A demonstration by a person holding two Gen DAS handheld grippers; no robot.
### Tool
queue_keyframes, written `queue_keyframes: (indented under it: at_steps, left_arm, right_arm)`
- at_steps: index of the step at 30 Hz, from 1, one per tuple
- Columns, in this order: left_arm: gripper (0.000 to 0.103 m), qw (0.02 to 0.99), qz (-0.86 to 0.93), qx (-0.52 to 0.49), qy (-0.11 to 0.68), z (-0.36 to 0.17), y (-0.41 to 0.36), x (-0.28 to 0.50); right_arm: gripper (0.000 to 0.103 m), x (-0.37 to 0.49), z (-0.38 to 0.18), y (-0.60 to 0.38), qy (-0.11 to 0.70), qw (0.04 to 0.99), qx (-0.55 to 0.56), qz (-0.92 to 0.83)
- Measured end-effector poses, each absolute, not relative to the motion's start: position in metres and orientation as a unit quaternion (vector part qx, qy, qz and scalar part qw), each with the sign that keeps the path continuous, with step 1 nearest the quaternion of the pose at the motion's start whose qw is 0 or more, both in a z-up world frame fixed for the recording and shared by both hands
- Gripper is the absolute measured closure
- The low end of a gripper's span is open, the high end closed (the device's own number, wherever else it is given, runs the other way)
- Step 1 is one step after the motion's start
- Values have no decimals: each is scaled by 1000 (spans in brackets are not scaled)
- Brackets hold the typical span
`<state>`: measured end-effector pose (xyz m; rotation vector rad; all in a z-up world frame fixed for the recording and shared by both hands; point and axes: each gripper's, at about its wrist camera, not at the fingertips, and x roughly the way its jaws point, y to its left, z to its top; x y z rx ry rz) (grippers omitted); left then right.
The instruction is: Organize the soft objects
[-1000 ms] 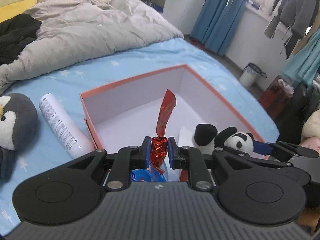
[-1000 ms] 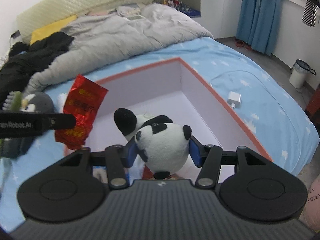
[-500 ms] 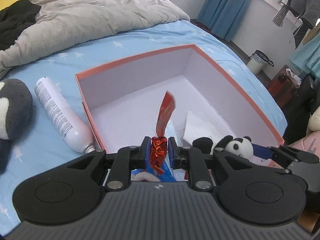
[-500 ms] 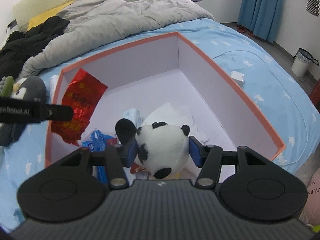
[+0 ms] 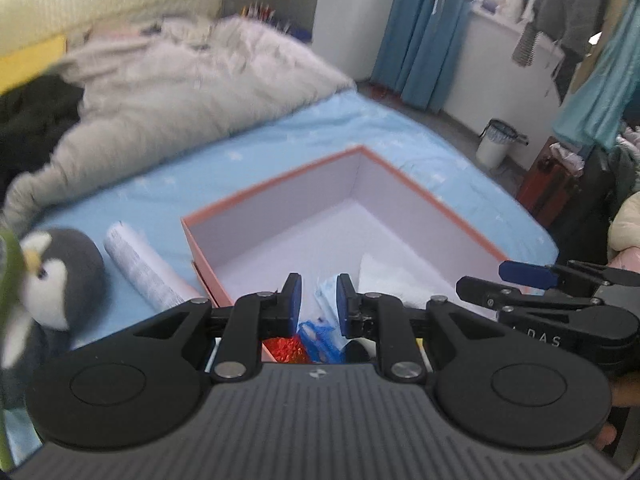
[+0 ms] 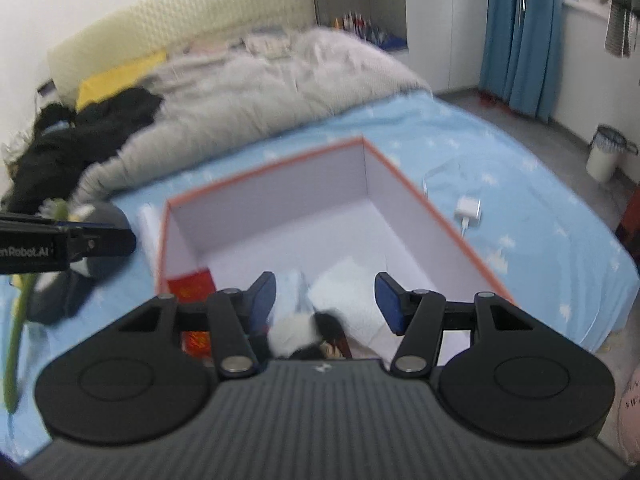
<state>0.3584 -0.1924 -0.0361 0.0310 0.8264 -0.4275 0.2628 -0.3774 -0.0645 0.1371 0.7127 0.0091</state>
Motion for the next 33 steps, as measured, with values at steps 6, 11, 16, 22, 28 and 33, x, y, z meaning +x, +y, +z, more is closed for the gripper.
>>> queue_keyframes:
  at_steps: [6, 11, 16, 22, 28, 33]
  left_arm:
    - [81, 908, -225, 5, 352, 8, -175, 315]
    - [81, 913, -235, -3, 332, 31, -160, 275]
    - [81, 922, -235, 4, 306, 48, -150, 230]
    - [81, 931, -231, -5, 281, 55, -140, 178]
    - [81, 932, -227, -10, 282, 42, -137, 143]
    - [81, 931, -222, -9, 290, 28, -136, 123]
  right_arm:
    - [45, 220, -29, -370, 306, 949, 76, 16]
    - [45, 182, -11, -361, 279, 957, 80, 26]
    - [45, 149, -1, -355, 257, 963, 80, 27]
    - [45, 111, 9, -347, 233, 969, 73, 26]
    - [45, 83, 8, -339, 228, 971, 70, 27]
    - [45, 71, -1, -337, 241, 966, 93, 31]
